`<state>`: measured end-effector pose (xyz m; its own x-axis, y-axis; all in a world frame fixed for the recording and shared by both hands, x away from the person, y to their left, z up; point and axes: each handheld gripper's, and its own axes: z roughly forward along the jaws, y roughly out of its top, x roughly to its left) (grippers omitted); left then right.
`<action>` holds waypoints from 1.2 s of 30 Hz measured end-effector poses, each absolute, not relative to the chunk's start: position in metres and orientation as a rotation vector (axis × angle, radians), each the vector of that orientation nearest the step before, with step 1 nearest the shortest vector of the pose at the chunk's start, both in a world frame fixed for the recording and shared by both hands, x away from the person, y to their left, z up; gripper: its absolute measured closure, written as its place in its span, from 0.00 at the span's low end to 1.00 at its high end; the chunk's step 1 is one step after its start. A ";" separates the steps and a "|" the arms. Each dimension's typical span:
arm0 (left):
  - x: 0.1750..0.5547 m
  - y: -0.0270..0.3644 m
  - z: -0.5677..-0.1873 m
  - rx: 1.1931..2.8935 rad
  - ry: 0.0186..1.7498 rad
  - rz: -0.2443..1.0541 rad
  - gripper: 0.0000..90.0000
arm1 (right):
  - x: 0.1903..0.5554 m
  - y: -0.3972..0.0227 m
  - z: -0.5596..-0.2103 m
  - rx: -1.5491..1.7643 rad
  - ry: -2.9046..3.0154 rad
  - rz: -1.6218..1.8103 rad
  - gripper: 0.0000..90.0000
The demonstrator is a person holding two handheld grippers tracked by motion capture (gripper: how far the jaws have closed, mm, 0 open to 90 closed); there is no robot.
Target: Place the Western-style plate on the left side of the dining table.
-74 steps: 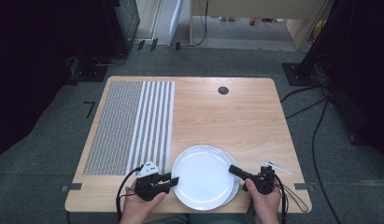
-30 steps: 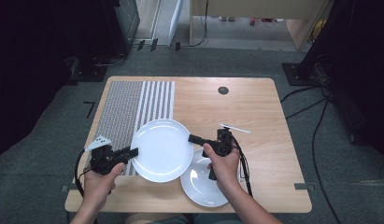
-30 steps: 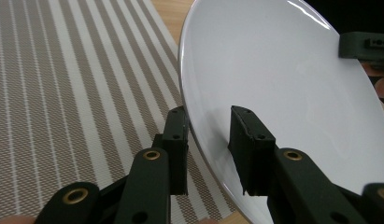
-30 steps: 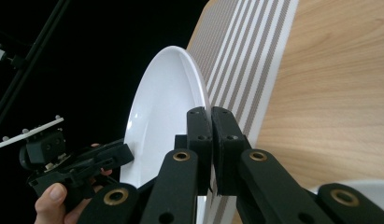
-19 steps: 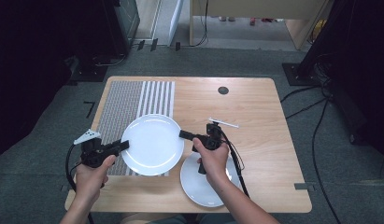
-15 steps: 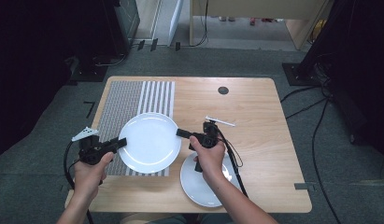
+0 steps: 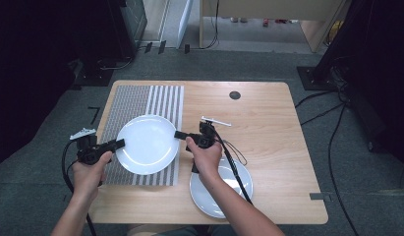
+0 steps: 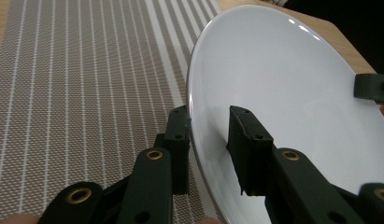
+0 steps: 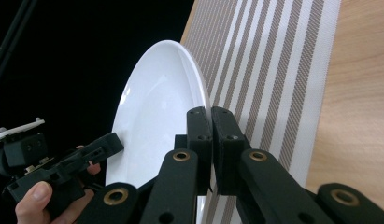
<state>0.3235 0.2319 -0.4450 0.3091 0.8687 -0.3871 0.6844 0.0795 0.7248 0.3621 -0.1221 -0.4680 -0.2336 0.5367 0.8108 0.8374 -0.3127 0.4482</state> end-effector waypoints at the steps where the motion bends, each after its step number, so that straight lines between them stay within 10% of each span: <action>1: 0.326 0.233 -0.446 1.652 1.438 0.253 0.78 | 0.365 -0.120 -0.469 -1.749 -1.650 -1.557 0.98; 36: 0.421 0.251 -0.487 1.588 1.679 0.247 0.78 | 0.466 -0.074 -0.520 -1.946 -1.550 -1.432 0.97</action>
<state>0.4212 0.2506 -0.4872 0.1021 0.9087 -0.4047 0.7540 0.1946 0.6273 0.4659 -0.0742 -0.5198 -0.0612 0.5851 0.8087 0.8525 -0.3908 0.3472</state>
